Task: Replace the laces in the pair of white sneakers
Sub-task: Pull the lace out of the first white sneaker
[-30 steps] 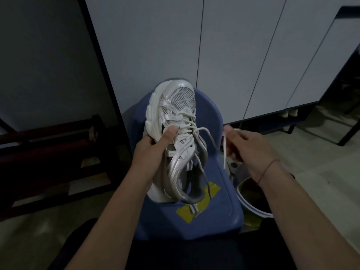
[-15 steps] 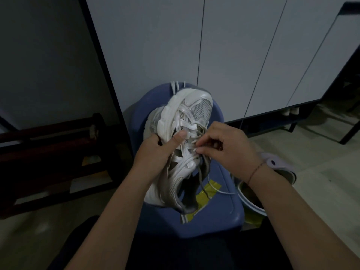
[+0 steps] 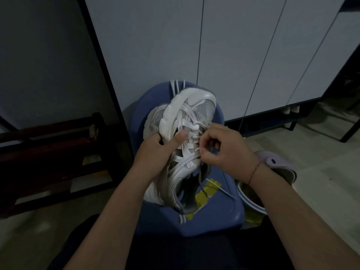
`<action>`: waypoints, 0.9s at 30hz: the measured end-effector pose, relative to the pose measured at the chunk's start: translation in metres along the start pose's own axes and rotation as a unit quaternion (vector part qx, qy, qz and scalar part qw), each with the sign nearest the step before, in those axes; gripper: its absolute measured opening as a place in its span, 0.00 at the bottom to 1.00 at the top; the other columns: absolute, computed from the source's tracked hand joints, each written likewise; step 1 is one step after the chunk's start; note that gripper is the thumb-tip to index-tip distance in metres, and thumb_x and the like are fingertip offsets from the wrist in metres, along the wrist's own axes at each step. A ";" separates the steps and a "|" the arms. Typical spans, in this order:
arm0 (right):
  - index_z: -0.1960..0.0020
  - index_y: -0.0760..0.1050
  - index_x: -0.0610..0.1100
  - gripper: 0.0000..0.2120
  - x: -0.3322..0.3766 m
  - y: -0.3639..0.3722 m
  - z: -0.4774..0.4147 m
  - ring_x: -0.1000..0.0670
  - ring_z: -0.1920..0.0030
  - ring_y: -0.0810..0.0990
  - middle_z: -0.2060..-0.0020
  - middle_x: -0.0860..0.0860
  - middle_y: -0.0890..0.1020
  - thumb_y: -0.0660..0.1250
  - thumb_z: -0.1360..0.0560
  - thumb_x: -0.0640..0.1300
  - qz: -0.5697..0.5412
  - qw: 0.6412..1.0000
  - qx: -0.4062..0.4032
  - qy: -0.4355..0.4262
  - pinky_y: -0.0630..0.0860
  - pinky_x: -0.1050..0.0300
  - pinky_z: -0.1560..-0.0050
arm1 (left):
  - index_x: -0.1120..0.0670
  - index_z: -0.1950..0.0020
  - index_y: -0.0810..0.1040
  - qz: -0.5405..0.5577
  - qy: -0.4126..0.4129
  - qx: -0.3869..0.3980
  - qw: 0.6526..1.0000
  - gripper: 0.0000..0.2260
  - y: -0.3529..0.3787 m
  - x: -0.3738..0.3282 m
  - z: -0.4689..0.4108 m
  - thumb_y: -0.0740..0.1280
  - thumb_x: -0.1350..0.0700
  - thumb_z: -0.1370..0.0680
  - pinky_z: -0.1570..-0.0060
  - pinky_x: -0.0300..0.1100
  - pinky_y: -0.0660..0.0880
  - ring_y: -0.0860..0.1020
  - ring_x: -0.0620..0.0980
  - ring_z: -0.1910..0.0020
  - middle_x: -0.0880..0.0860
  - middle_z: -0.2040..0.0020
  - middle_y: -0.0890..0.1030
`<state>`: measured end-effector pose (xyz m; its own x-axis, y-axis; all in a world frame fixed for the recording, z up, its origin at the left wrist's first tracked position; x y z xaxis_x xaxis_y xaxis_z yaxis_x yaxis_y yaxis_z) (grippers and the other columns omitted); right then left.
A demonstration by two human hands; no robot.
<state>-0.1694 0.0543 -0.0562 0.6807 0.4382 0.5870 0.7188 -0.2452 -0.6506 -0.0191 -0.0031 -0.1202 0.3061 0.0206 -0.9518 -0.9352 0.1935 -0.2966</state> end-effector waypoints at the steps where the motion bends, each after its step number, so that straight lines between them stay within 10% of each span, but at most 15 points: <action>1: 0.63 0.73 0.46 0.02 -0.006 -0.004 0.001 0.59 0.66 0.72 0.65 0.55 0.74 0.66 0.33 0.41 -0.033 0.999 -0.022 0.022 0.68 0.71 0.63 | 0.49 0.52 0.83 0.015 0.003 0.004 1.000 0.31 0.001 -0.001 0.000 0.72 0.26 0.41 0.43 0.52 0.79 0.83 0.47 0.52 0.47 0.54 0.86; 6: 0.63 0.73 0.48 0.04 -0.033 -0.008 0.003 0.57 0.69 0.69 0.72 0.58 0.73 0.63 0.30 0.43 -0.213 0.966 -0.063 0.136 0.69 0.65 0.66 | 0.42 0.52 0.82 0.072 0.032 -0.008 0.997 0.24 0.002 -0.009 -0.001 0.71 0.29 0.40 0.40 0.45 0.77 0.82 0.40 0.49 0.39 0.52 0.85; 16: 0.62 0.72 0.51 0.06 -0.005 -0.005 0.000 0.54 0.63 0.72 0.62 0.49 0.74 0.68 0.28 0.47 -0.122 0.991 -0.037 0.036 0.70 0.64 0.58 | 0.49 0.50 0.82 0.055 0.011 -0.018 0.998 0.29 0.001 -0.006 0.004 0.70 0.30 0.41 0.46 0.45 0.78 0.83 0.43 0.52 0.43 0.54 0.85; 21: 0.66 0.76 0.51 0.10 -0.038 -0.015 0.008 0.58 0.69 0.70 0.72 0.57 0.73 0.65 0.26 0.44 -0.396 0.895 -0.132 0.160 0.70 0.64 0.64 | 0.47 0.49 0.83 0.135 0.001 0.025 0.990 0.28 0.007 -0.005 0.005 0.73 0.33 0.42 0.40 0.51 0.77 0.84 0.47 0.49 0.46 0.51 0.86; 27: 0.57 0.73 0.46 0.12 -0.010 -0.011 0.005 0.58 0.62 0.73 0.61 0.52 0.74 0.65 0.27 0.54 -0.137 0.986 -0.077 0.063 0.69 0.69 0.58 | 0.48 0.52 0.82 0.052 0.011 -0.010 0.999 0.27 0.001 -0.006 0.005 0.70 0.30 0.41 0.45 0.45 0.79 0.83 0.42 0.54 0.43 0.55 0.86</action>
<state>-0.1852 0.0573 -0.0574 0.4627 0.3985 0.7919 0.8847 -0.2640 -0.3841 -0.0211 0.0023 -0.1148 0.2025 0.0186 -0.9791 -0.9654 0.1718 -0.1964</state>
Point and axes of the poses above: each hand's wrist, its own z-axis away from the middle knuckle, its own y-axis out of the palm, x = y × z, the point moved 10 cm from there along -z, towards the middle knuckle
